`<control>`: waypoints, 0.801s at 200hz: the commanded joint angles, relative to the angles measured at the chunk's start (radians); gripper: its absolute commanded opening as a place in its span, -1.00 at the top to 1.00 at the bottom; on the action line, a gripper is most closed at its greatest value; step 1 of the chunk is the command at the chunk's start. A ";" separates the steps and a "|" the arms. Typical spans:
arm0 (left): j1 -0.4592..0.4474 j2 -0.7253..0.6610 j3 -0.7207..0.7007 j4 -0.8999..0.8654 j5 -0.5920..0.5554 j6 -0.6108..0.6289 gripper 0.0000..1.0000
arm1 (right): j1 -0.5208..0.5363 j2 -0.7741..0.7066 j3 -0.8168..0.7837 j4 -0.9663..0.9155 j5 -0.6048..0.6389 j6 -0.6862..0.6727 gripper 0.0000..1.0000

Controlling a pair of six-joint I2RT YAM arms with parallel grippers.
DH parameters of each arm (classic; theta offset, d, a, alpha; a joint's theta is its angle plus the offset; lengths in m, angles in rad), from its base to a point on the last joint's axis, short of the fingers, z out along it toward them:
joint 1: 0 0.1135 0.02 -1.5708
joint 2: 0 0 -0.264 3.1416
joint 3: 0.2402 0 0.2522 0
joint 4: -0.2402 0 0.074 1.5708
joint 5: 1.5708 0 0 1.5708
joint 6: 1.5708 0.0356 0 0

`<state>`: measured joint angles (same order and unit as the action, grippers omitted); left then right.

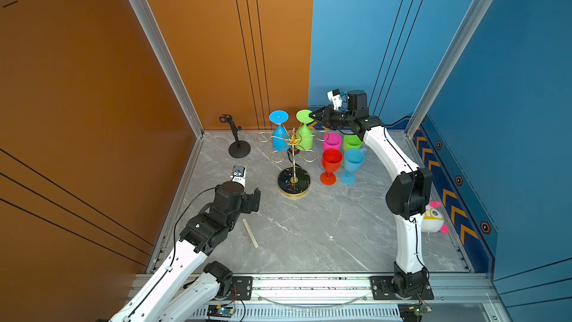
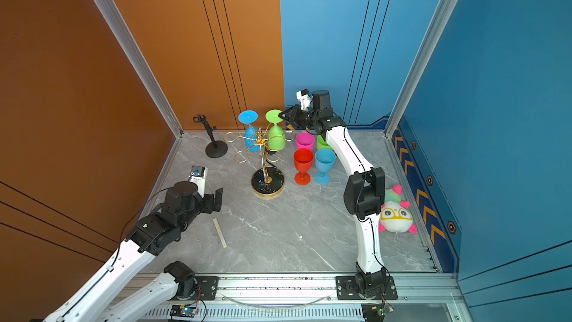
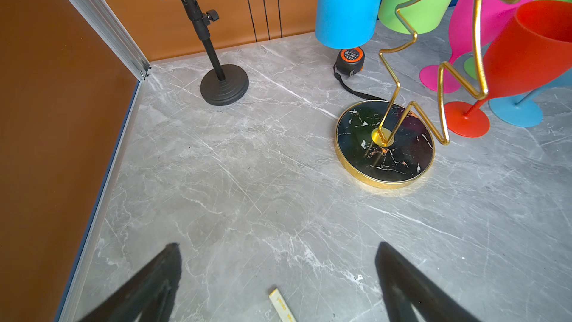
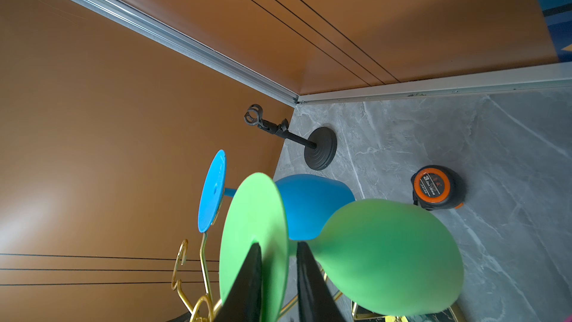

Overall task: Take the wine glass off the wine glass rack
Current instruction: Pick up the wine glass from the wine glass rack.

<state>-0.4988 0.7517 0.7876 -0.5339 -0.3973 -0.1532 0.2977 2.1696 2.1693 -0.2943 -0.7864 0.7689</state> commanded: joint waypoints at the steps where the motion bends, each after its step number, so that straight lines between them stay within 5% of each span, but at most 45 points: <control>1: 0.012 -0.012 0.015 0.009 0.017 -0.015 -0.96 | 0.000 0.000 0.029 0.022 -0.017 0.006 0.64; 160: 0.018 -0.009 0.013 0.009 0.019 -0.016 -0.96 | 0.015 -0.072 0.011 0.022 -0.085 0.007 1.00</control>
<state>-0.4953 0.7517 0.7876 -0.5339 -0.3912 -0.1555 0.3004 2.1525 2.1746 -0.2504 -0.8375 0.7898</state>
